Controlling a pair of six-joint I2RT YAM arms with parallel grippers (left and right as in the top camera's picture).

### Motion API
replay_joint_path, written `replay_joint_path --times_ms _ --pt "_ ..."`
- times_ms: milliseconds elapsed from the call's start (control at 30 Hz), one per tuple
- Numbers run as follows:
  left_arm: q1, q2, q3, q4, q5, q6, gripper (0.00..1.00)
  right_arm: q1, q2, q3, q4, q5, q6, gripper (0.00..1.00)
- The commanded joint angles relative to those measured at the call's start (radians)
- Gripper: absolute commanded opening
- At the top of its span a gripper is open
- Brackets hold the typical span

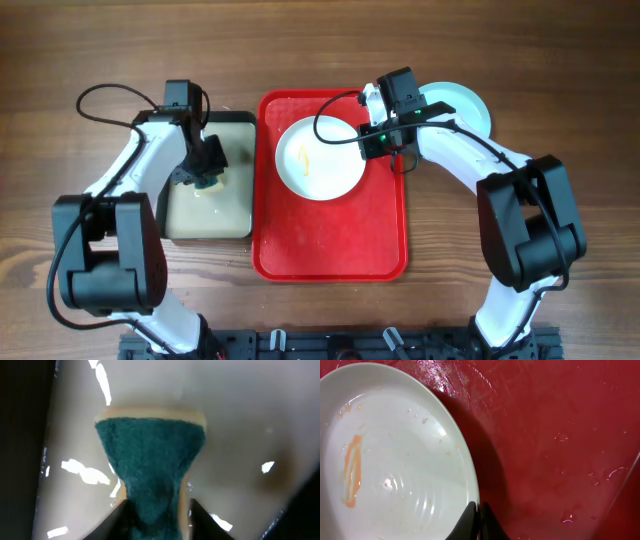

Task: Clean dirty plates on tray and stack at the side
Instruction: 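Reach the left gripper down and grasp the green sponge, then lift the sponge with the left gripper and move it toward the plate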

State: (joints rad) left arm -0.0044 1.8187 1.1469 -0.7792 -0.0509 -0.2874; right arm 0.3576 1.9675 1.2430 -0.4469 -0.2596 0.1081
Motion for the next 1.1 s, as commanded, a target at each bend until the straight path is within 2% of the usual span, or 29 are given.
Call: replay_joint_path --times_ms 0,33,100,267,400,533,800,867,933,1067 --pt "0.008 0.013 -0.011 0.026 -0.041 -0.039 0.44 0.001 0.019 -0.007 0.002 0.015 0.0 0.04" --pt "0.009 0.013 -0.011 0.029 -0.041 -0.039 0.32 0.001 0.018 -0.007 0.002 0.015 0.0 0.04" --pt "0.01 0.013 -0.011 0.029 -0.041 -0.038 0.22 0.001 0.019 -0.007 0.002 0.015 0.0 0.04" --pt "0.009 0.013 -0.011 0.029 -0.052 -0.034 0.39 0.001 0.019 -0.007 0.002 0.016 0.0 0.05" --pt "0.009 0.013 -0.013 0.029 -0.052 0.023 0.39 0.001 0.019 -0.007 0.002 0.016 0.0 0.05" --pt "0.009 0.013 -0.031 0.04 -0.052 0.023 0.35 0.001 0.019 -0.007 0.002 0.016 0.0 0.05" --pt "0.009 0.014 -0.082 0.092 -0.052 0.048 0.4 0.001 0.019 -0.007 0.002 0.016 0.0 0.05" --pt "0.009 0.014 -0.082 0.1 -0.052 0.048 0.17 0.001 0.019 -0.007 0.003 0.015 0.0 0.05" --pt "0.009 0.014 -0.082 0.107 -0.052 0.048 0.07 0.001 0.019 -0.007 0.003 0.016 0.0 0.05" --pt "0.009 0.007 -0.069 0.088 -0.052 0.049 0.04 0.001 0.019 -0.006 0.005 0.016 -0.003 0.07"
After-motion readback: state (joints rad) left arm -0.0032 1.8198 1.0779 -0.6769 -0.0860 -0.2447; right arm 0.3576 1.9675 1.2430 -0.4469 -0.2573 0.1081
